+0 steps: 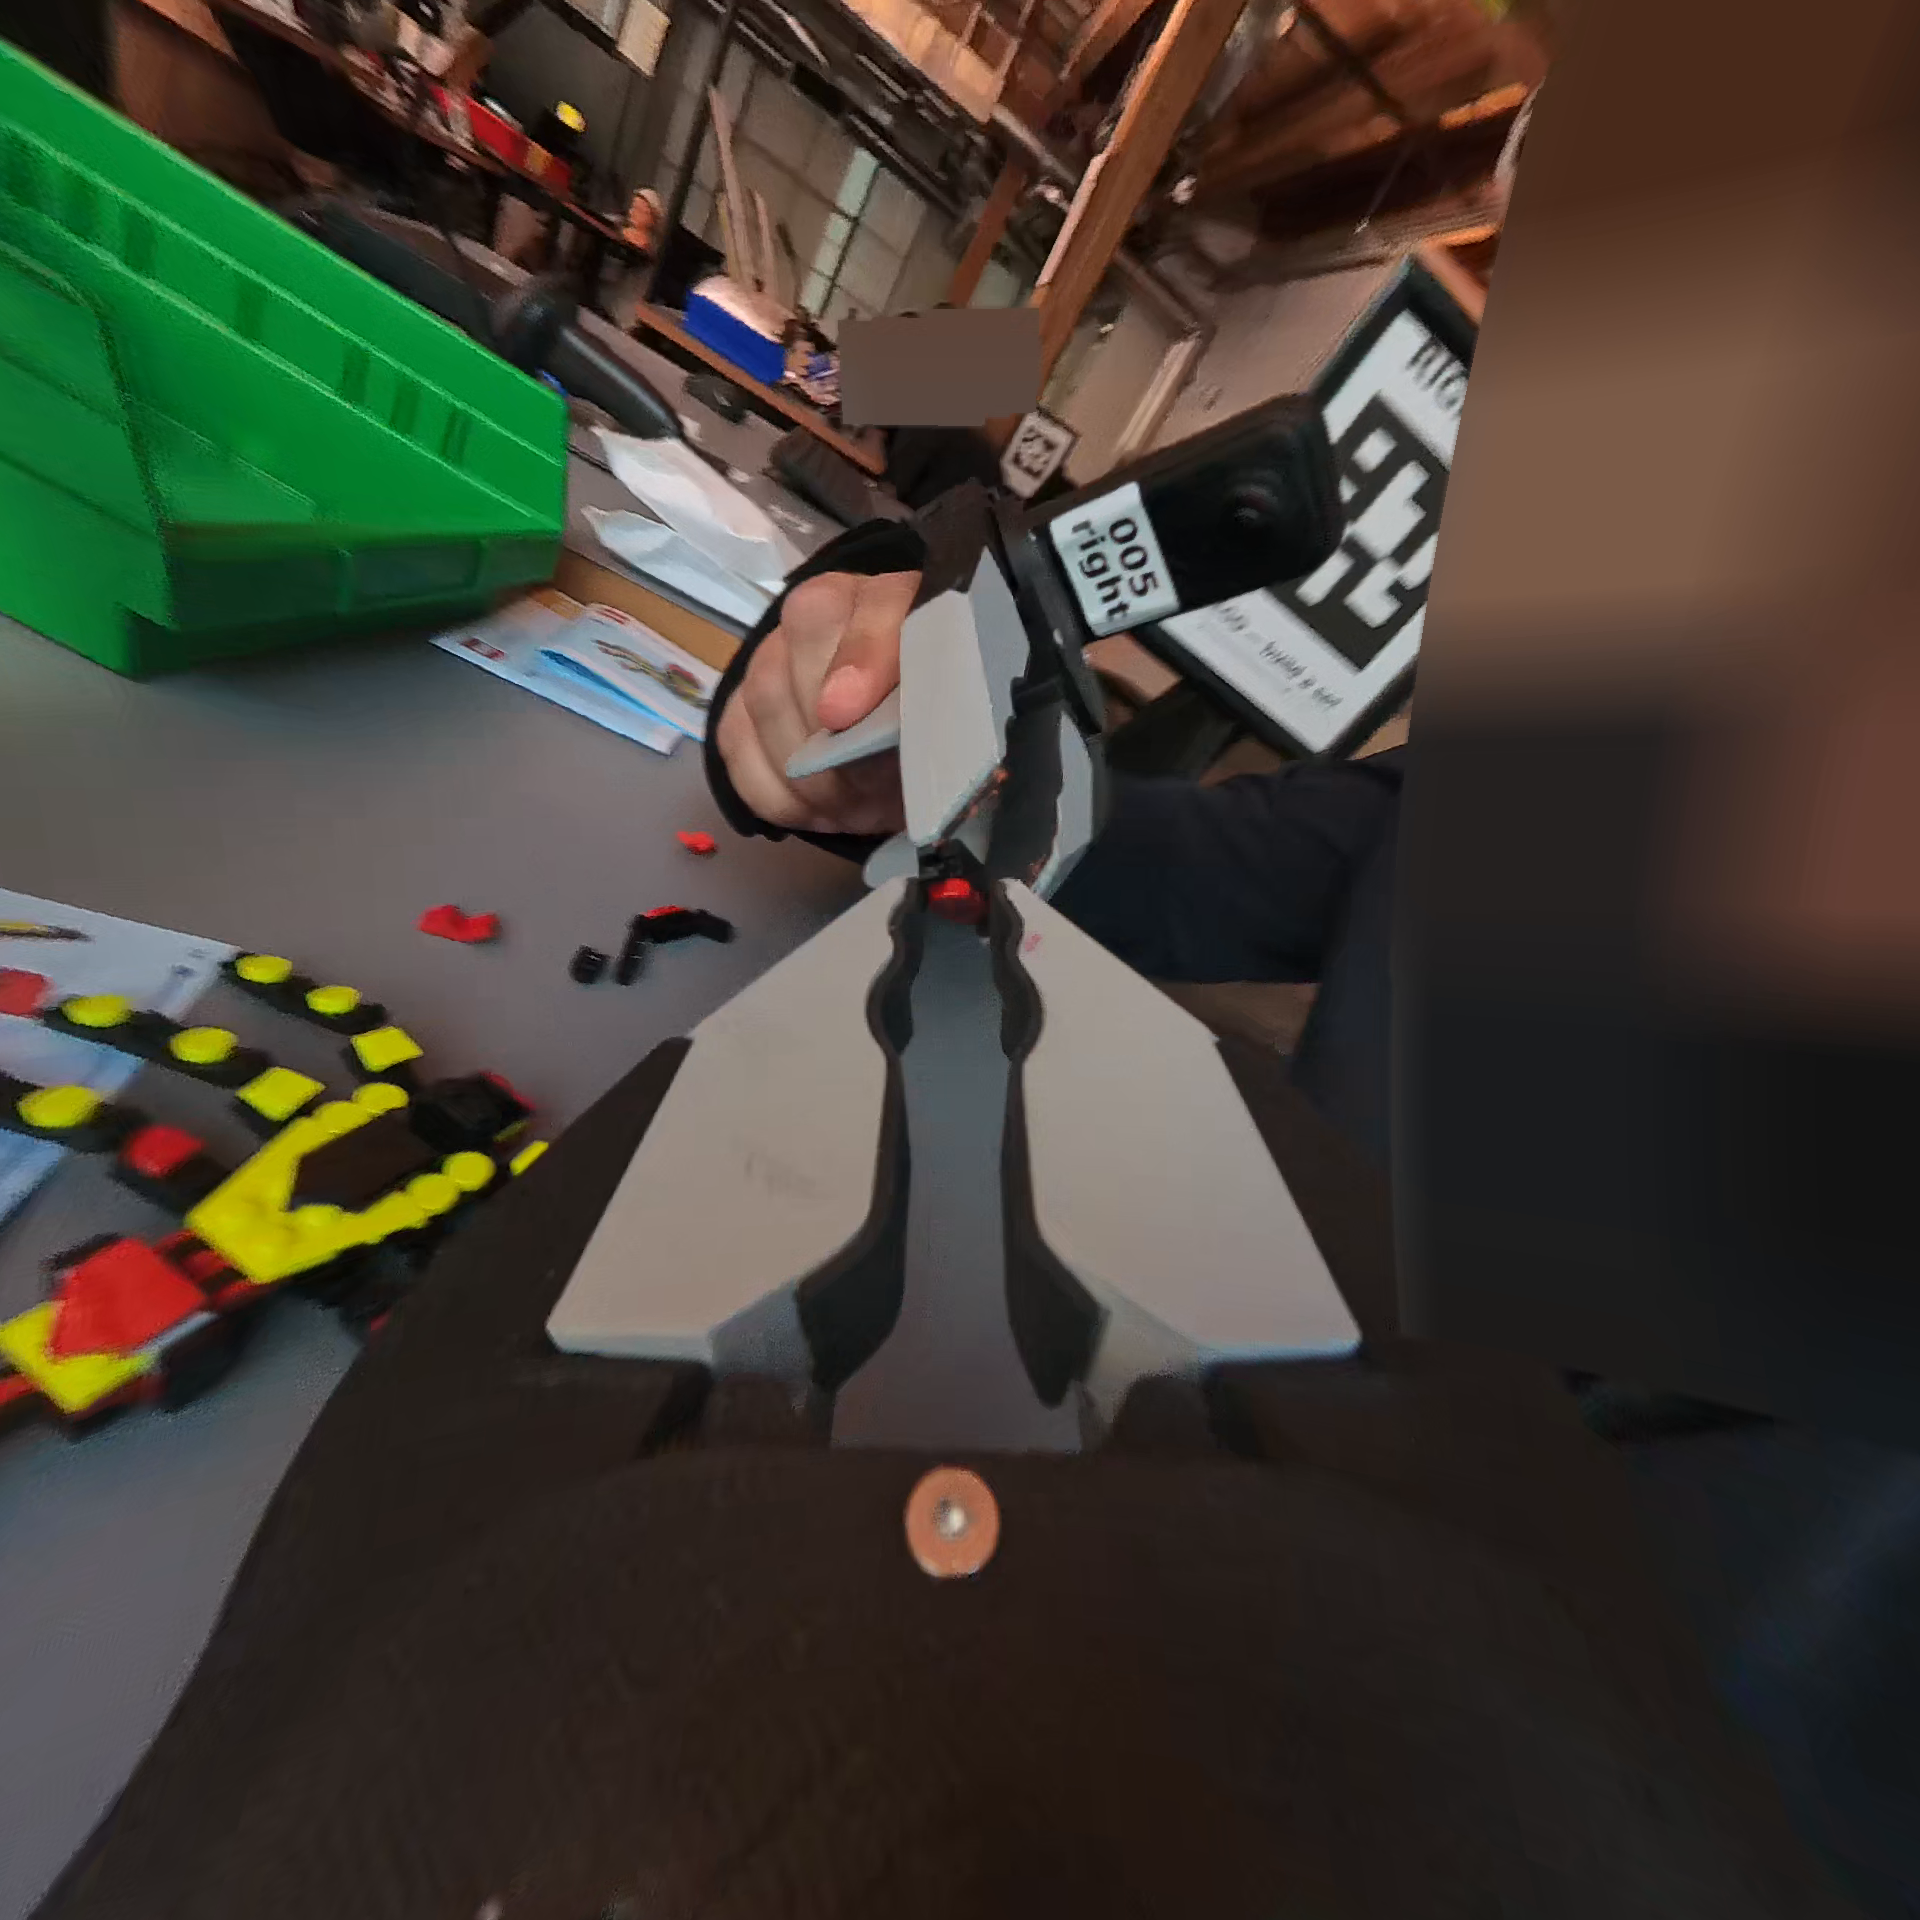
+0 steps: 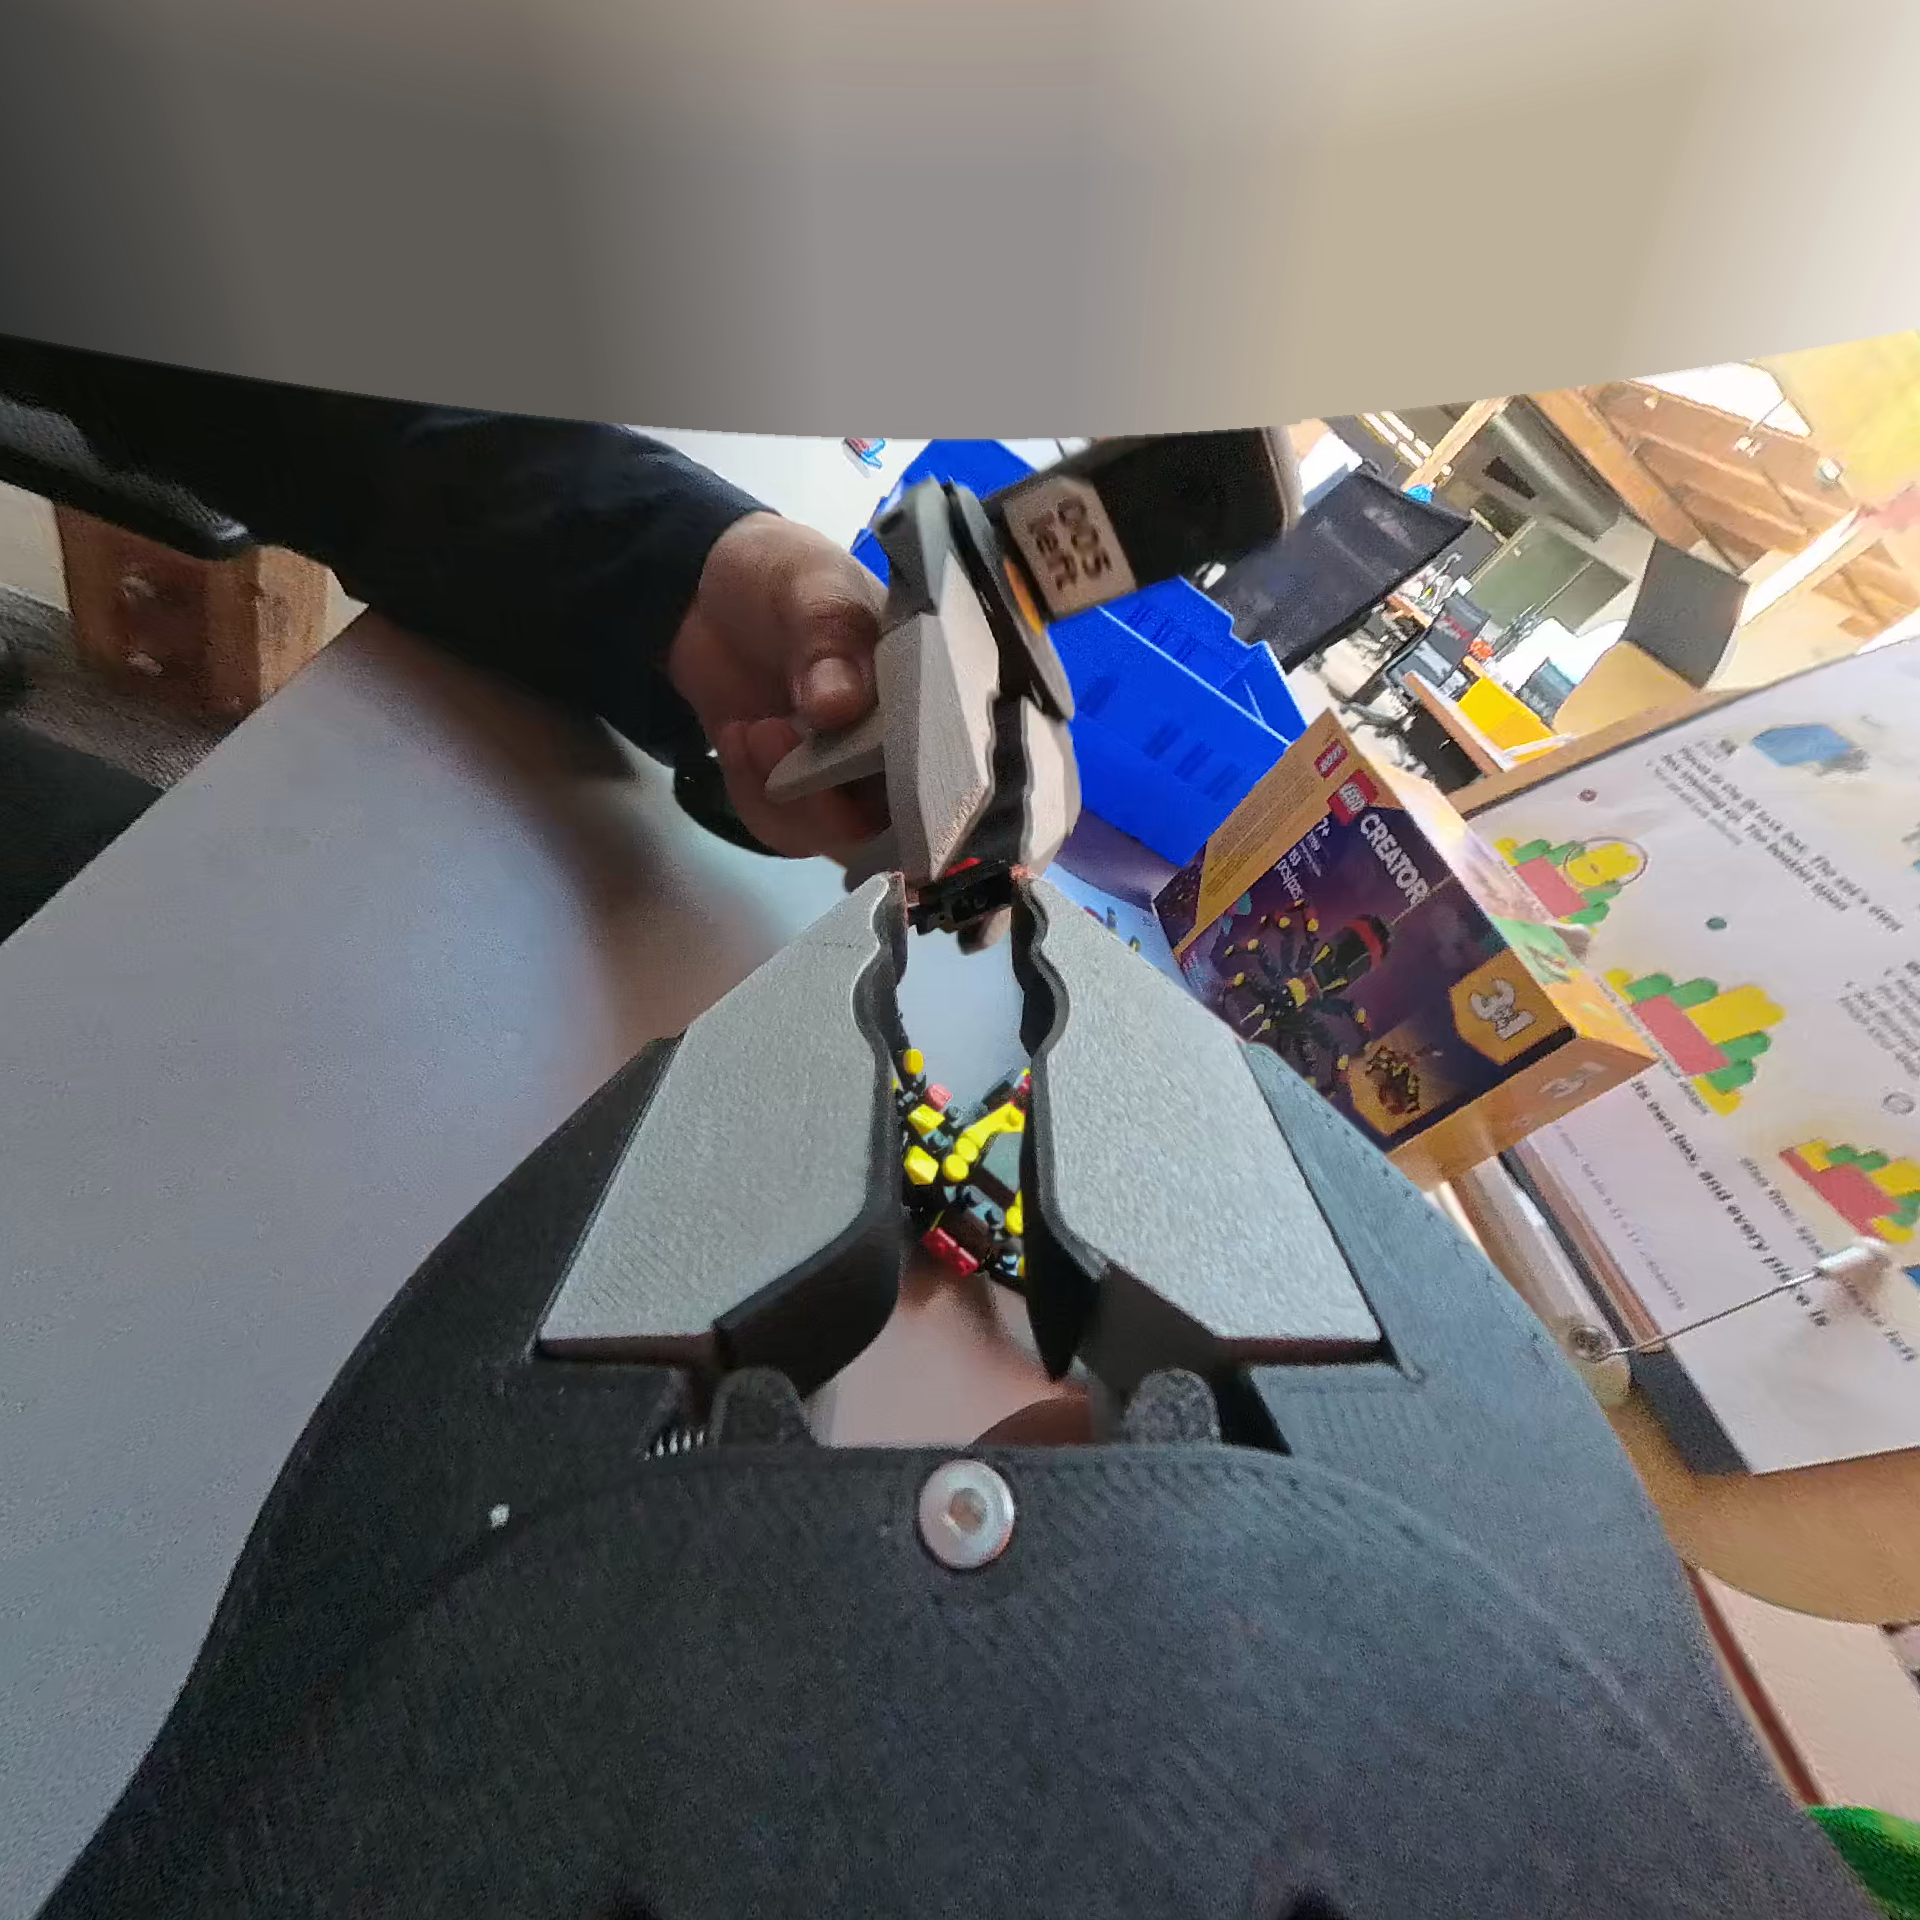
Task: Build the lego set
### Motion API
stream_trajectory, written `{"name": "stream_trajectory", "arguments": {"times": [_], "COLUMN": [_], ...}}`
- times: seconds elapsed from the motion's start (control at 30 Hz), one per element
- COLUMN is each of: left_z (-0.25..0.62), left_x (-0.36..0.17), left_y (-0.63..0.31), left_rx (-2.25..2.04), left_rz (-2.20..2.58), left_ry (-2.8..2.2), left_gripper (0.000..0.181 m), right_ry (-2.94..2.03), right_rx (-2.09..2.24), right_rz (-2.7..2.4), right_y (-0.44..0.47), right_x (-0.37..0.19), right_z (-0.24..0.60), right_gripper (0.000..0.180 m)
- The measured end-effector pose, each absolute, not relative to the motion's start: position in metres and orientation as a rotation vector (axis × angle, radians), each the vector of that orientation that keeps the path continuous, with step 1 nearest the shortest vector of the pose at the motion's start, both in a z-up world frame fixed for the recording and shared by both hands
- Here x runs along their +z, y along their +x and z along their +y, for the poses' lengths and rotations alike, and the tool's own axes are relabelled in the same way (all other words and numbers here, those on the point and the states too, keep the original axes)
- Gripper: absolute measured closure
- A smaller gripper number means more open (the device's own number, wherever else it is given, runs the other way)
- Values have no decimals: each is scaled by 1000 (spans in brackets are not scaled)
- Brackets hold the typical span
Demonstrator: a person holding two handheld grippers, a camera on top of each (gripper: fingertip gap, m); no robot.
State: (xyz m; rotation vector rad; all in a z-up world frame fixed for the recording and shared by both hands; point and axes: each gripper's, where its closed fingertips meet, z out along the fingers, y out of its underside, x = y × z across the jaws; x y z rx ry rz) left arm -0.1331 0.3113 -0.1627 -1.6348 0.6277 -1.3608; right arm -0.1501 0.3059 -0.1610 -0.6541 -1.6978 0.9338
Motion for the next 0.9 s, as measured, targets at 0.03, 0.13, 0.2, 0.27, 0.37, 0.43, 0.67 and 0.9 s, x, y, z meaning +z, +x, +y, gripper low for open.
{"name": "stream_trajectory", "arguments": {"times": [0.03,0.13,0.2,0.27,0.37,0.43,0.67,0.9], "left_z": [314,323,326,328,329,330,332,329], "left_x": [-163,-163,-160,-157,-164,-173,-178,-174], "left_y": [-135,-145,-152,-154,-150,-146,-145,-142], "left_rx": [-1247,-809,-580,-442,-272,-189,-170,-191], "left_rz": [659,787,835,866,947,1006,1014,1017], "left_ry": [-1639,-1600,-1545,-1497,-1468,-1462,-1468,-1444], "left_gripper": [170,169,173,177,167,166,168,169], "right_ry": [-675,-742,-786,-819,-855,-854,-831,-834], "right_rx": [949,1032,1120,1170,1206,1202,1200,1190], "right_rz": [-1697,-1679,-1673,-1669,-1696,-1707,-1731,-1750], "right_y": [-150,-150,-148,-147,-147,-147,-145,-146], "right_x": [-162,-160,-158,-158,-162,-165,-166,-170], "right_z": [308,316,318,322,322,321,317,316], "right_gripper": [163,164,163,163,163,163,163,163]}}
